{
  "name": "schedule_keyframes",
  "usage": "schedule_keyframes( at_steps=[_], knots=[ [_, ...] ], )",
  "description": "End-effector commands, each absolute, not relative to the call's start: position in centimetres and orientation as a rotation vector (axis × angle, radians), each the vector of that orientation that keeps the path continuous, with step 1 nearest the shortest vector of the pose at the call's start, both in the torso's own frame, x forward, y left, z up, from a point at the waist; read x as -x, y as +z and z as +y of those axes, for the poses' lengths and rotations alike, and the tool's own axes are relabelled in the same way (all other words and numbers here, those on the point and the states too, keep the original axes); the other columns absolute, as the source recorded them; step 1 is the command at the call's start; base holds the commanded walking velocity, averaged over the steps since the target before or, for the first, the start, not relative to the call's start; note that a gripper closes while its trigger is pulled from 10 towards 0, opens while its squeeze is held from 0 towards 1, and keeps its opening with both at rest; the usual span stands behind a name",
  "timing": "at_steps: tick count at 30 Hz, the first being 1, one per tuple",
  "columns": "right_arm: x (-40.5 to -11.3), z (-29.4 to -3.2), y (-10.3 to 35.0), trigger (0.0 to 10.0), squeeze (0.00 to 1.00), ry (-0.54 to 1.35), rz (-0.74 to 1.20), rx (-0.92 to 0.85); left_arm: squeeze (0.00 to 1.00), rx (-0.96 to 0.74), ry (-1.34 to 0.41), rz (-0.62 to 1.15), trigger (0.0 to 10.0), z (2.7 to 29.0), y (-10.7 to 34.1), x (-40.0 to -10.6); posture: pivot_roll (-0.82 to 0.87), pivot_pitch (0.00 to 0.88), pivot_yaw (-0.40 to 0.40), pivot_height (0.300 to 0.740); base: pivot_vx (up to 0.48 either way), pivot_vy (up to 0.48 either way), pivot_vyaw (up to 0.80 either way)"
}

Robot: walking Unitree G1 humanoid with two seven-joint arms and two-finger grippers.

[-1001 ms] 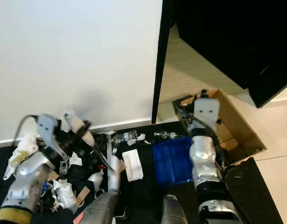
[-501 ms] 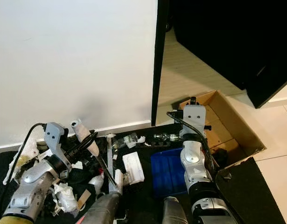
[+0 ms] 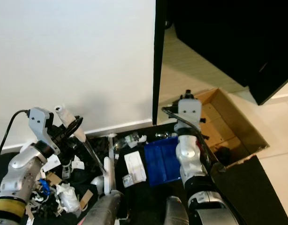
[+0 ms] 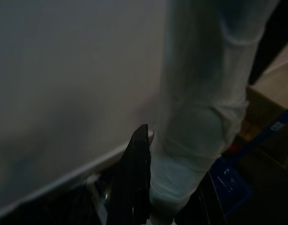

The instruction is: Sweep floor

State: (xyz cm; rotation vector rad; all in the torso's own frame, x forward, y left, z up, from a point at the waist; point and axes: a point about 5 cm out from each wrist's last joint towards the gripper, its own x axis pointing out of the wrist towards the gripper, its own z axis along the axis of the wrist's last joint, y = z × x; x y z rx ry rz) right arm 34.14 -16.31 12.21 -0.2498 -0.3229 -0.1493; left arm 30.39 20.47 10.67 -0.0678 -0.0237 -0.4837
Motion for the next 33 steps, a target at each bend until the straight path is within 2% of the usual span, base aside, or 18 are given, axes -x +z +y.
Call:
schedule_keyframes(
  at_steps=[1,7,10,12,16,17,20,22,26,30,33],
  knots=[
    [-33.7,-15.8,10.9,10.0,0.00,-0.119,-0.284,0.271,0.00,0.089,-0.458,0.008,10.0,20.6,9.8,-30.1,0.24,0.346,0.138,0.740,0.000,0.000,0.00],
    [-33.1,-15.2,10.0,10.0,0.00,-0.070,-0.265,0.315,0.00,0.123,-0.390,0.005,10.0,20.7,9.1,-30.2,0.24,0.360,0.133,0.740,0.000,0.000,0.00],
    [-32.8,-15.3,9.3,10.0,0.00,-0.068,-0.240,0.300,0.00,0.265,-0.368,-0.051,10.0,20.1,10.0,-30.8,0.23,0.372,0.127,0.740,0.000,0.000,0.00],
    [-32.8,-15.3,9.2,10.0,0.00,-0.071,-0.232,0.292,0.00,0.292,-0.378,-0.062,10.0,19.8,10.2,-30.9,0.23,0.374,0.125,0.740,0.000,0.000,0.00],
    [-32.9,-15.3,9.2,10.0,0.00,-0.088,-0.217,0.227,0.00,0.352,-0.443,-0.090,10.0,18.2,11.1,-31.5,0.21,0.379,0.116,0.740,0.000,0.000,0.00],
    [-33.1,-15.2,9.4,10.0,0.00,-0.099,-0.217,0.202,0.00,0.387,-0.504,-0.093,10.0,16.8,11.5,-31.7,0.20,0.376,0.113,0.740,0.000,0.000,0.00],
    [-33.2,-15.2,9.5,10.0,0.00,-0.102,-0.219,0.198,0.00,0.398,-0.527,-0.091,10.0,16.2,11.6,-31.7,0.20,0.376,0.113,0.740,0.000,0.000,0.00],
    [-33.3,-15.2,9.8,10.0,0.00,-0.103,-0.230,0.188,0.00,0.402,-0.595,-0.080,10.0,14.7,11.5,-31.5,0.20,0.370,0.107,0.740,0.000,0.000,0.00],
    [-33.6,-15.2,10.5,10.0,0.00,-0.108,-0.251,0.166,0.00,0.422,-0.632,-0.082,10.0,13.4,11.5,-31.1,0.19,0.367,0.103,0.740,0.000,0.000,0.00],
    [-33.8,-15.5,11.0,10.0,0.00,-0.120,-0.269,0.146,0.00,0.451,-0.661,-0.112,10.0,12.9,12.5,-30.8,0.20,0.357,0.095,0.740,0.000,0.000,0.00],
    [-33.8,-15.8,11.1,10.0,0.00,-0.125,-0.272,0.137,0.00,0.439,-0.703,-0.171,10.0,13.8,14.8,-30.3,0.20,0.351,0.096,0.740,0.000,0.000,0.00]
  ],
)
